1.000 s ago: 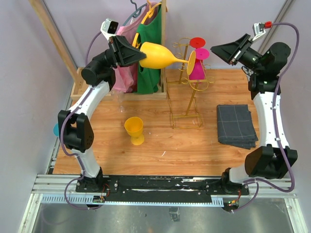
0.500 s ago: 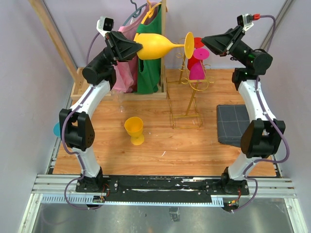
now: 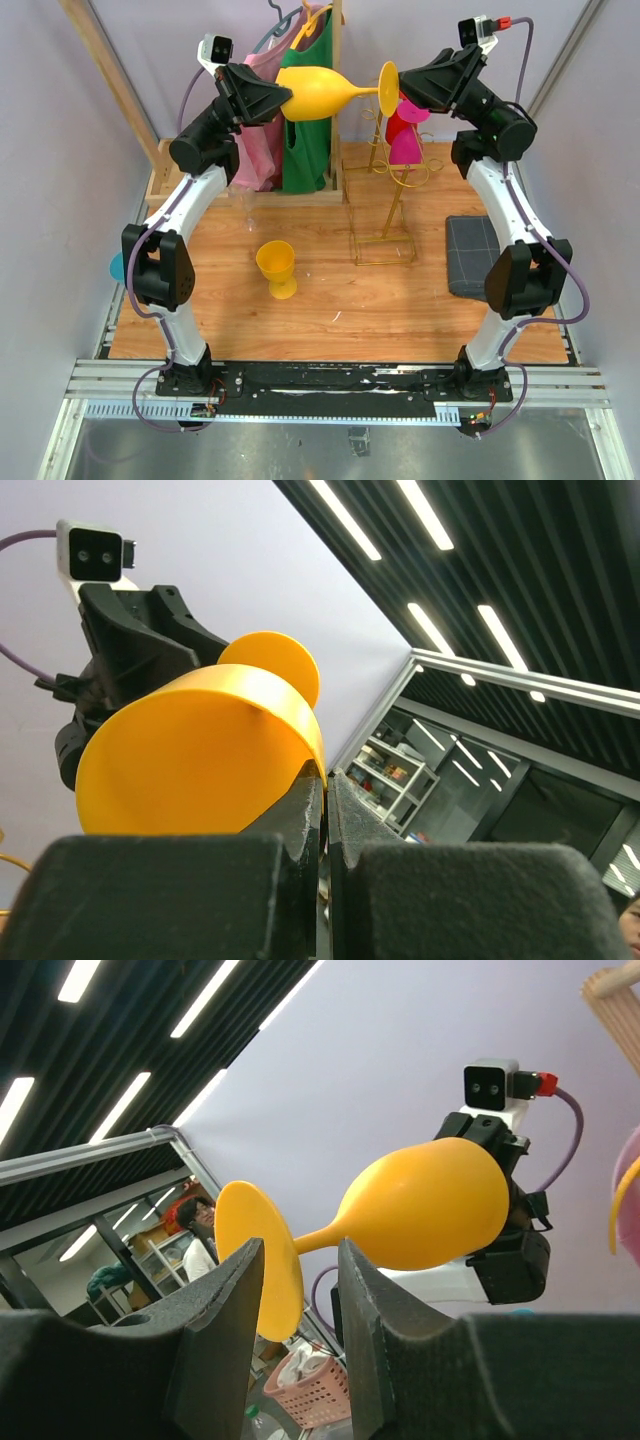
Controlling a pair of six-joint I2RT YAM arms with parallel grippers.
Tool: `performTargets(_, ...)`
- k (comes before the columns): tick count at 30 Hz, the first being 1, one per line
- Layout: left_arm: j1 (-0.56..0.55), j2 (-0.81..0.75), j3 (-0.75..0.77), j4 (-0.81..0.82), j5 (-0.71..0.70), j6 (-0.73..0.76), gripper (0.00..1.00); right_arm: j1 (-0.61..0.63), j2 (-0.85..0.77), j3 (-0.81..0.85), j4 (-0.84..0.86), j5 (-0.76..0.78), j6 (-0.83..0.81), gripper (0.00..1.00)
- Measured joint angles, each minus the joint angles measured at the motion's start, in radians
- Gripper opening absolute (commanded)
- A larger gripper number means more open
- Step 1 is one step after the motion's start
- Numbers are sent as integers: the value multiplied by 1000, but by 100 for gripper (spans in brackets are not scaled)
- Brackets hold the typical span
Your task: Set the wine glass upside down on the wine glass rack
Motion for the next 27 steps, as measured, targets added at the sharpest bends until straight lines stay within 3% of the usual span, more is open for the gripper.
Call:
performTargets(14, 0, 0, 0, 0, -31, 0, 0, 52, 0, 7, 6, 2, 11, 34)
performTargets(23, 2, 0, 0, 0, -52, 0, 1, 65, -1, 6, 12, 10, 19, 1)
performTargets(27, 2, 6, -2, 0, -52, 0, 17, 66, -5, 6, 18, 17, 26, 1)
